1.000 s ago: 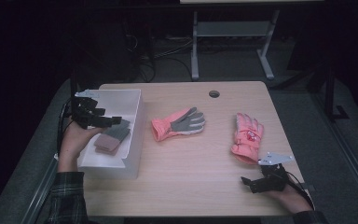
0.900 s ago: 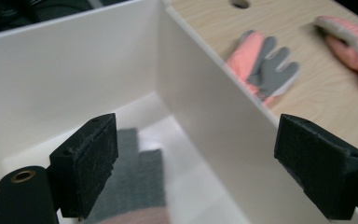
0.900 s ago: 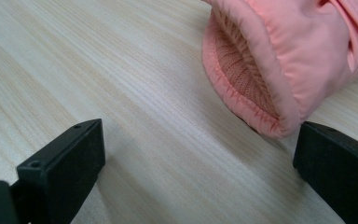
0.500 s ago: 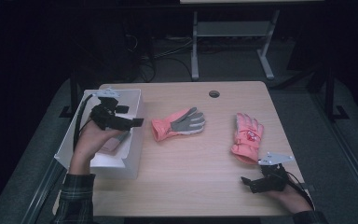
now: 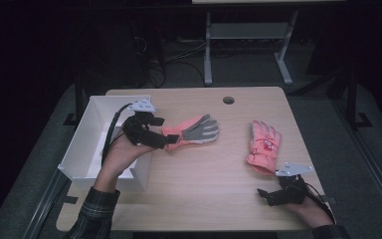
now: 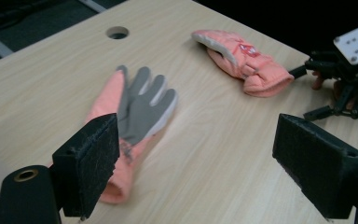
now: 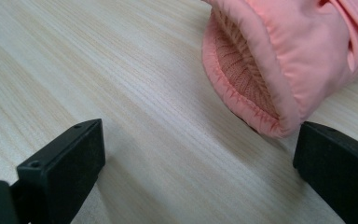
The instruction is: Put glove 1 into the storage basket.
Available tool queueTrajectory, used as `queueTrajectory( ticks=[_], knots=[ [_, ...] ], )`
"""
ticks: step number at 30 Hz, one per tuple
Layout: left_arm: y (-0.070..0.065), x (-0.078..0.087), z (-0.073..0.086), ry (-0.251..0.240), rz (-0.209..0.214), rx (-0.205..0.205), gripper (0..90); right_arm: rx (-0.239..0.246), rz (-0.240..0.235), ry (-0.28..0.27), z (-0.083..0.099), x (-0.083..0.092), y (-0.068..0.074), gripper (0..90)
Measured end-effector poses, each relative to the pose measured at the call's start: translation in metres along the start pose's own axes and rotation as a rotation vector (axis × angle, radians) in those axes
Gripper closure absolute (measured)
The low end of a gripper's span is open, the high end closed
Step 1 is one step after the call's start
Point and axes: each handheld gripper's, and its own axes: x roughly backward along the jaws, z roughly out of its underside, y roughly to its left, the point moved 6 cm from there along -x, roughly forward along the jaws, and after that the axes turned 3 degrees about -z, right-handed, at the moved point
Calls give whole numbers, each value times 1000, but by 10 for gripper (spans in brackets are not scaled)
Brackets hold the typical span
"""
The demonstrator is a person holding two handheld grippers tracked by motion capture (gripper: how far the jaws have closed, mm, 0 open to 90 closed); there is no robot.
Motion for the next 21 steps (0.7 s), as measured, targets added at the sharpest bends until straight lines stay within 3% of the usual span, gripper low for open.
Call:
queueTrajectory(
  ticks=[6, 11, 12, 13, 14, 16, 17, 19, 20, 21],
  knots=[
    [-16, -22, 0, 27, 17, -36, 156, 0, 0, 0, 0, 0, 0, 17],
    [-23, -43, 1, 40, 1, -79, 271, 0, 0, 0, 0, 0, 0, 17],
    [-24, -47, 2, 49, -4, -78, 316, 1, 0, 0, 0, 0, 0, 17],
    [-24, -53, 2, 62, -9, -95, 417, 0, 0, 1, 0, 0, 0, 17],
    [-24, -55, 3, 64, -11, -101, 417, 0, 0, 1, 0, 0, 0, 17],
    [-23, -64, 3, 71, -21, -107, 522, 2, 0, 1, 0, 0, 0, 17],
    [-21, -70, 4, 69, -23, -94, 563, 0, 0, 0, 0, 0, 0, 17],
    [-17, -75, 3, 63, -28, -67, 755, -1, 0, 1, 0, 0, 0, 17],
    [-15, -77, 3, 61, -37, -65, 755, -1, 0, 1, 0, 0, 0, 17],
    [-12, -80, 2, 62, -46, -51, 810, -1, 0, 1, 0, 0, 0, 17]
  ],
)
